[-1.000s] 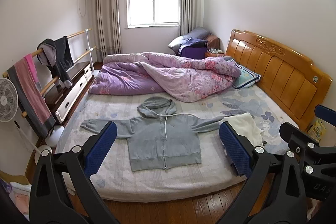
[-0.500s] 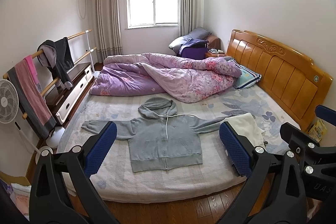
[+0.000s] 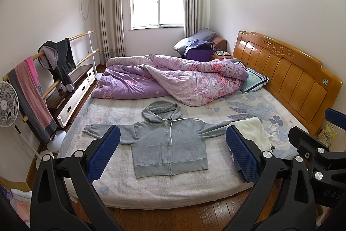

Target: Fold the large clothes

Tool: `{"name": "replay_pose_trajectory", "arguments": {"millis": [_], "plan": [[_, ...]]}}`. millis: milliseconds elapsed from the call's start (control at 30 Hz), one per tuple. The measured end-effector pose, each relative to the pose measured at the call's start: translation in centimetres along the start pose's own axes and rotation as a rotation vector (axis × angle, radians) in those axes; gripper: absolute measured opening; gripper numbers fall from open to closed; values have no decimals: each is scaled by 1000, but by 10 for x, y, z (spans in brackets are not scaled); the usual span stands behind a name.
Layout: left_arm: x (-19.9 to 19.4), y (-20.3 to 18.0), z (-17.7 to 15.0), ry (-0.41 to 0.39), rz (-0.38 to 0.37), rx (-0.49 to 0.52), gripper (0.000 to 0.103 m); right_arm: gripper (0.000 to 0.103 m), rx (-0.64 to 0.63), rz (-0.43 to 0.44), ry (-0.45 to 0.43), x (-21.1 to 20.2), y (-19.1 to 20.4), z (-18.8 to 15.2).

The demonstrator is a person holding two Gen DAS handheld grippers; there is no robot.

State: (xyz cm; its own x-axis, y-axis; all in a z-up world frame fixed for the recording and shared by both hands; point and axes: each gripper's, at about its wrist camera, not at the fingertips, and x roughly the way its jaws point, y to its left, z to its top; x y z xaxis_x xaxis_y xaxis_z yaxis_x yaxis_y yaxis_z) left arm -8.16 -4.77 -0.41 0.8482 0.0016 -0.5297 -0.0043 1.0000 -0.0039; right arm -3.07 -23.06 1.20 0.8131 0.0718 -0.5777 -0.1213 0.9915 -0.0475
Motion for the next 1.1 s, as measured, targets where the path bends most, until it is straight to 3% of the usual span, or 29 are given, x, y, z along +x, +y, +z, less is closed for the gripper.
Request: {"name": "replay_pose_trajectory", "arguments": {"millis": [1100], "plan": [[4, -8, -2, 7, -3, -4, 98, 95, 13, -7, 15, -1, 0, -6]]}}
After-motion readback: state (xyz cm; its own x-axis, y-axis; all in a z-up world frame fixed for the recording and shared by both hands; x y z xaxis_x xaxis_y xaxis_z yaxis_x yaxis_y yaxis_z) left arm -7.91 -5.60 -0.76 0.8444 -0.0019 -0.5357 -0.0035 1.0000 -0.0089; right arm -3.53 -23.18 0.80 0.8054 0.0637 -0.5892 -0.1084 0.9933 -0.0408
